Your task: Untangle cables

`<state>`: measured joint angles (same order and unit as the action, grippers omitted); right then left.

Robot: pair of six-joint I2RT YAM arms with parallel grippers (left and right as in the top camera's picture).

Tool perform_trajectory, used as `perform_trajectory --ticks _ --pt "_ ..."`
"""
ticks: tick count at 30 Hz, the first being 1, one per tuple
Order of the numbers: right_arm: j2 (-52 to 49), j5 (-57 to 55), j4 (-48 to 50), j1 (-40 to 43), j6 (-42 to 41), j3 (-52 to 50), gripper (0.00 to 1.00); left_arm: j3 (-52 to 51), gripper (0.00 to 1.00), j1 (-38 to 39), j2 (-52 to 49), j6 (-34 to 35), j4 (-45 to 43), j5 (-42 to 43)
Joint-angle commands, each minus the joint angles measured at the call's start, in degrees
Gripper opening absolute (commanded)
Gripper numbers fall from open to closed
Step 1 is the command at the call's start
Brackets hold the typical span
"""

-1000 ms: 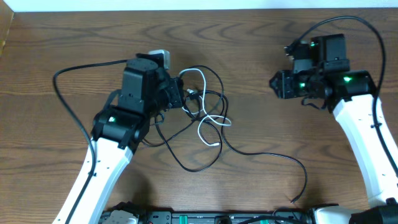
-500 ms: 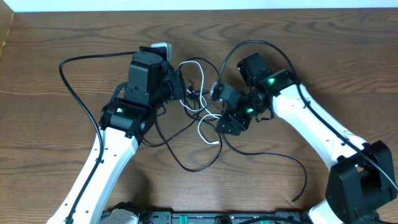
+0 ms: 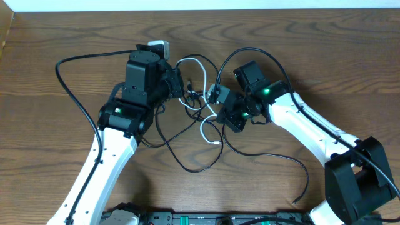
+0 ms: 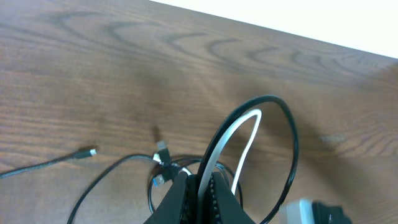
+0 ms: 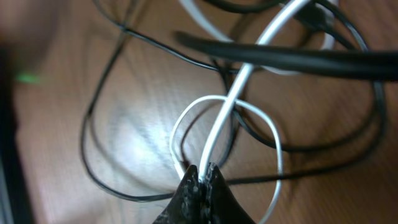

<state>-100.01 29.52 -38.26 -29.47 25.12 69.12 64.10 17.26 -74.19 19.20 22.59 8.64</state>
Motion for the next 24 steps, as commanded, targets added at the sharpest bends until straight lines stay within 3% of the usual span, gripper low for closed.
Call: perform_trajectory --ticks 1,4,6,10,15,20,22,23,24 --pt "0.5 -12.1 -0.1 1.9 -10.3 0.7 0.01 0.3 0.14 -0.3 0.5 -1.2 2.5 -0.2" --pt "4.0 -19.7 -1.4 6.2 -17.7 3.6 0.01 0.2 0.16 -0.3 0.2 -1.4 8.0 -2.4" --pt "10.6 -32.7 -1.3 12.4 -25.6 6.3 0.01 0.2 0.17 -0.3 0.1 -1.4 11.1 -4.2" --pt "21.2 -48.1 3.7 21.5 -26.5 7.4 0.01 0.2 0.27 -0.3 0.1 -1.3 12.4 -4.2" --pt "27.6 -48.7 15.9 30.1 -26.8 7.4 0.03 0.2 0.27 -0.3 0.1 -1.3 13.8 -4.2" --pt "27.4 -55.1 17.0 42.9 -33.1 7.4 0.05 0.2 0.27 -0.3 0.1 -1.3 15.2 -4.2" --pt "26.3 -47.1 15.5 50.4 -35.6 7.4 0.01 0.2 0.27 -0.3 0.1 -1.3 16.0 -4.2" --pt "25.6 -39.1 14.5 51.8 -35.5 7.4 0.03 0.2 0.27 -0.3 0.1 -1.3 16.2 -4.2" --pt "24.1 -25.2 12.0 52.4 -35.3 7.4 0.11 0.2 0.27 -0.3 0.1 -1.3 16.4 -4.2"
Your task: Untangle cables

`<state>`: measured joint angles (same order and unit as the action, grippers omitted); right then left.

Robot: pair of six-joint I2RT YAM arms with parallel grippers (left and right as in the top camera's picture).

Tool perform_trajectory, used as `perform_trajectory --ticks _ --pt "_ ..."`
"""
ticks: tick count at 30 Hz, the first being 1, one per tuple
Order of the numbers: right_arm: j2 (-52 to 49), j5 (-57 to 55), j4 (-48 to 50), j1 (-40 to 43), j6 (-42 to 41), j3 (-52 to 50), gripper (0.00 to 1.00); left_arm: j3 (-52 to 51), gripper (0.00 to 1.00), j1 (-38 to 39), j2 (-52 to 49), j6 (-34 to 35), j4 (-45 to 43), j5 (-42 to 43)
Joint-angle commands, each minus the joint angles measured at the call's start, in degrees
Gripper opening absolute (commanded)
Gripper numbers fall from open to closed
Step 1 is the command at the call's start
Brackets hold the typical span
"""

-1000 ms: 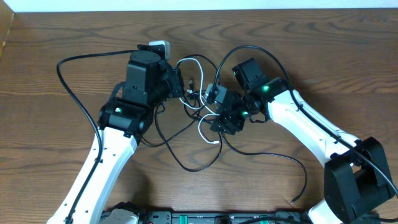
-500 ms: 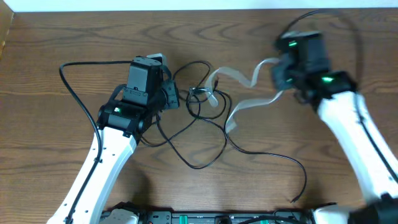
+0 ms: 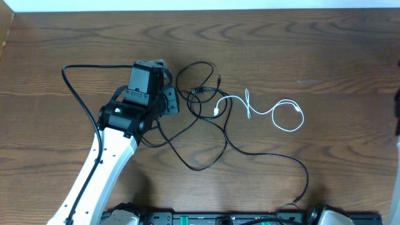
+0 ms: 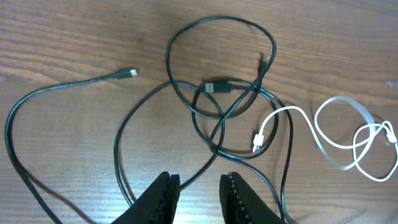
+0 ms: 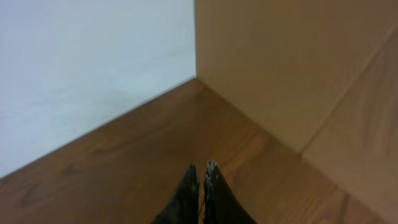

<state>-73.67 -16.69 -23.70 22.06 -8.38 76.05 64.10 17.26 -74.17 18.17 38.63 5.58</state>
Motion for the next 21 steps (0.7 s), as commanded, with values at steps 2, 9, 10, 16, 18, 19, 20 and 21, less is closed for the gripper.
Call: perform_trajectory --ticks 2,9,10,16,18,19,20,21 --pt "-5.1 36.1 -8.4 -0.9 -1.8 0.5 0.24 0.2 0.27 -0.3 0.1 -0.3 1.2 -1.2" --pt "-17.1 43.0 -26.7 -15.3 8.5 0.4 0.53 0.2 0.28 -0.3 0.0 -0.3 2.5 -1.2" --pt "-18.7 43.0 -27.3 -17.7 9.2 0.4 0.56 0.2 0.28 -0.3 0.0 -0.3 2.7 -1.2" --pt "-27.7 42.3 -24.4 -30.6 9.1 0.4 0.64 0.1 0.28 -0.3 0.0 -0.3 3.0 -1.2" --pt "-30.4 42.1 -22.3 -33.9 9.1 0.4 0.61 0.1 0.27 -0.3 0.0 -0.3 3.0 -1.2" --pt "-31.4 40.6 -21.7 -35.0 9.0 0.4 0.57 0.1 0.28 -0.3 0.0 -0.3 3.0 -1.2" --pt "-32.4 35.5 -21.4 -36.4 7.1 0.4 0.46 0.1 0.27 -0.3 0.0 -0.3 3.0 -1.1" --pt "-32.8 30.7 -21.6 -36.9 4.7 0.4 0.16 0.1 0.28 -0.3 0.0 -0.3 3.0 -1.2"
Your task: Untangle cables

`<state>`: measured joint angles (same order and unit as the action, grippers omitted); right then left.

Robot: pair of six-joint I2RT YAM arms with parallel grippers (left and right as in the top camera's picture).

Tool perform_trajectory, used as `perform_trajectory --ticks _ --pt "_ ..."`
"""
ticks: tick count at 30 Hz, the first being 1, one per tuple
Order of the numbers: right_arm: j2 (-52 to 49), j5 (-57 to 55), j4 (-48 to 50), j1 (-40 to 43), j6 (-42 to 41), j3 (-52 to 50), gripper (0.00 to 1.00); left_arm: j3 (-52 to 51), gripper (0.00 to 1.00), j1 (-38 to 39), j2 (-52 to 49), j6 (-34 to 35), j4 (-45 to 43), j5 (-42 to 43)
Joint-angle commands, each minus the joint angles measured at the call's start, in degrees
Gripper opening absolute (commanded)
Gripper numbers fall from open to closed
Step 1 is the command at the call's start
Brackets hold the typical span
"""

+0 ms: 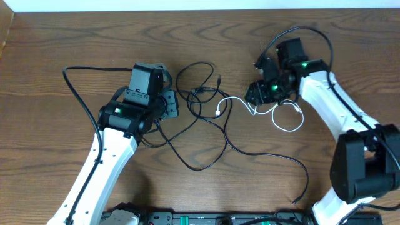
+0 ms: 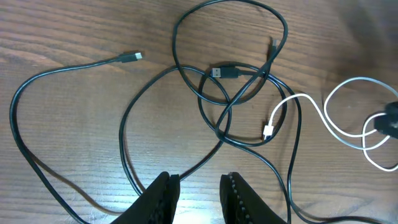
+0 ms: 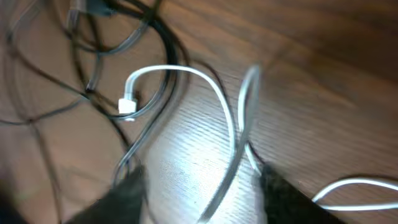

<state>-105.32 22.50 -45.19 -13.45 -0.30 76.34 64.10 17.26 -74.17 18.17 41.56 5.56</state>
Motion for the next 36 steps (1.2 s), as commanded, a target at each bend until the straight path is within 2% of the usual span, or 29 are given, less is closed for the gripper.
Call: perform_trajectory --ticks 1,5,9,10,11,12,15,16,18,20,24,30,34,36 --pt "-1.1 -12.5 -0.8 -1.6 -5.5 0.2 0.01 0.1 0.28 -0.3 0.0 -0.3 0.0 -1.1" --pt "1.2 -22.3 -6.8 1.1 -8.3 1.4 0.01 0.1 0.28 -0.3 0.0 -0.3 0.0 -1.1" --pt "7.2 -21.9 -14.8 7.0 -8.3 2.4 0.01 0.1 0.28 -0.3 0.0 -0.3 0.0 -1.1" --pt "7.1 -21.9 -17.5 8.3 -8.3 2.3 0.04 0.1 0.27 -0.3 0.0 -0.3 0.0 -1.1" --pt "6.9 -22.2 -17.6 9.2 -8.3 1.2 0.05 0.1 0.28 -0.3 0.0 -0.3 0.0 -1.1" --pt "6.7 -22.2 -16.9 10.1 -9.6 -0.2 0.11 0.1 0.27 -0.3 0.0 -0.3 0.0 -1.1" --pt "6.0 -22.2 -12.2 11.3 -16.2 -4.1 0.15 0.1 0.28 -0.3 0.0 -0.3 0.0 -1.1" --pt "6.0 -22.2 -10.7 11.3 -17.8 -5.2 0.22 0.1 0.28 -0.3 0.0 -0.3 0.1 -1.1" --pt "6.0 -17.3 -5.3 11.3 -19.6 -7.0 0.51 0.1 0.28 -0.3 0.0 -0.3 0.4 -1.1" --pt "6.0 -11.5 -3.9 11.3 -18.6 -7.0 0.52 0.1 0.28 -0.3 0.0 -0.3 0.4 -1.1" --pt "6.0 -5.0 -6.0 9.8 -16.4 -7.1 0.72 0.1 0.28 -0.3 0.0 -0.3 0.4 -1.1" --pt "6.0 -0.8 -6.6 6.9 -16.4 -8.5 0.8 0.1 0.27 -0.3 0.0 -0.3 0.4 -1.1" --pt "5.9 -9.0 -2.9 5.7 -17.5 -9.9 0.79 0.1 0.28 -0.3 -0.1 -0.3 0.4 -1.1" --pt "5.9 -9.3 2.0 5.6 -18.9 -12.3 0.78 0.1 0.28 -0.3 -0.1 -0.3 0.5 -1.1"
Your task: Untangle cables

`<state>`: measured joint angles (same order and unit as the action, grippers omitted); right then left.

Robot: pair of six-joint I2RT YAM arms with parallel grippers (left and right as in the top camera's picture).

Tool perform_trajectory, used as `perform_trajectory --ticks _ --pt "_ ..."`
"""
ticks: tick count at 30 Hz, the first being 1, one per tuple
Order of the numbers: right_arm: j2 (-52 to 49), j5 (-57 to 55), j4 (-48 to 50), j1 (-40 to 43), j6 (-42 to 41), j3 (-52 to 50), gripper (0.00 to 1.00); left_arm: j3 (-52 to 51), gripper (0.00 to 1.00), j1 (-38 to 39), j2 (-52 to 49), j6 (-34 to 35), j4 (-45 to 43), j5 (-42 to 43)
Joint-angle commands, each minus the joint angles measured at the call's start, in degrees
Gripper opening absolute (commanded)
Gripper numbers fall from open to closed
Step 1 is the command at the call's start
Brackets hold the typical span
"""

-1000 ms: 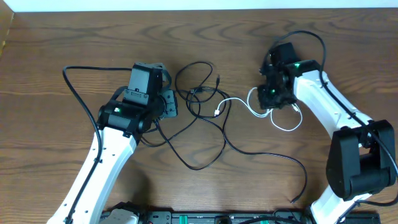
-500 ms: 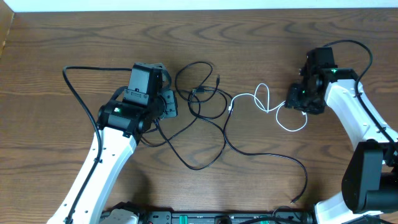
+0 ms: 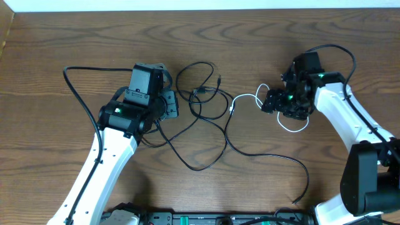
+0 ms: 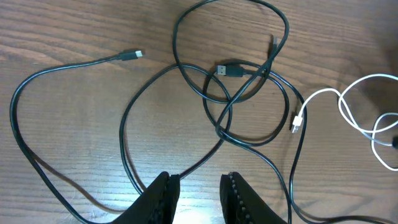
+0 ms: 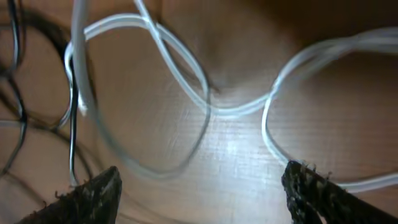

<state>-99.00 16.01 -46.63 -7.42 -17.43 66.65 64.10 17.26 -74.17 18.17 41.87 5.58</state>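
Observation:
A tangle of black cables point(image 3: 201, 100) lies mid-table, one with a USB plug point(image 4: 229, 70). To its right lies the white cable point(image 3: 244, 97), apart from the black loops except near its plug point(image 4: 296, 122). My left gripper point(image 3: 169, 103) hovers at the tangle's left side, open point(image 4: 198, 186), with black strands beneath and nothing between the fingers. My right gripper point(image 3: 270, 103) is over the white cable, open wide point(image 5: 205, 186), with white loops point(image 5: 211, 107) on the wood below it.
One black cable arcs far left around my left arm point(image 3: 69, 81), and its small plug point(image 4: 132, 55) lies on the wood. Another black strand runs to the front right point(image 3: 303, 187). The table's back edge point(image 3: 200, 9) borders a white wall.
The white cable has shifted right; its plug now sits outside the black loop it overlapped. My right gripper is lower and further right, still open. The left arm has not moved.
Both grippers were shut on the white cable inside the tangle. Then the white cable lay stretched out right of the black cables, the left gripper open and the right arm away. The right gripper then came back open over the white cable, which now lies further right.

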Motion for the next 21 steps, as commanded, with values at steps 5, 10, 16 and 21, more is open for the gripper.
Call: perform_trajectory --ticks 5,10,16,21 --pt "-0.4 -2.8 19.4 -0.5 -6.4 -10.0 0.77 0.1 0.27 -0.3 -0.1 -0.3 0.2 -1.1" --pt "-0.4 -4.9 29.5 -0.5 -9.4 -13.3 0.67 0.1 0.27 -0.3 -0.1 -0.3 0.7 -1.1" --pt "-0.4 -7.1 29.6 -0.5 -11.7 -13.5 0.33 0.1 0.28 -0.3 -0.1 -0.3 1.0 -1.1" --pt "-0.4 -7.9 30.8 -0.5 -13.9 -15.9 0.1 0.1 0.28 -0.3 -0.1 -0.3 1.0 -0.1"
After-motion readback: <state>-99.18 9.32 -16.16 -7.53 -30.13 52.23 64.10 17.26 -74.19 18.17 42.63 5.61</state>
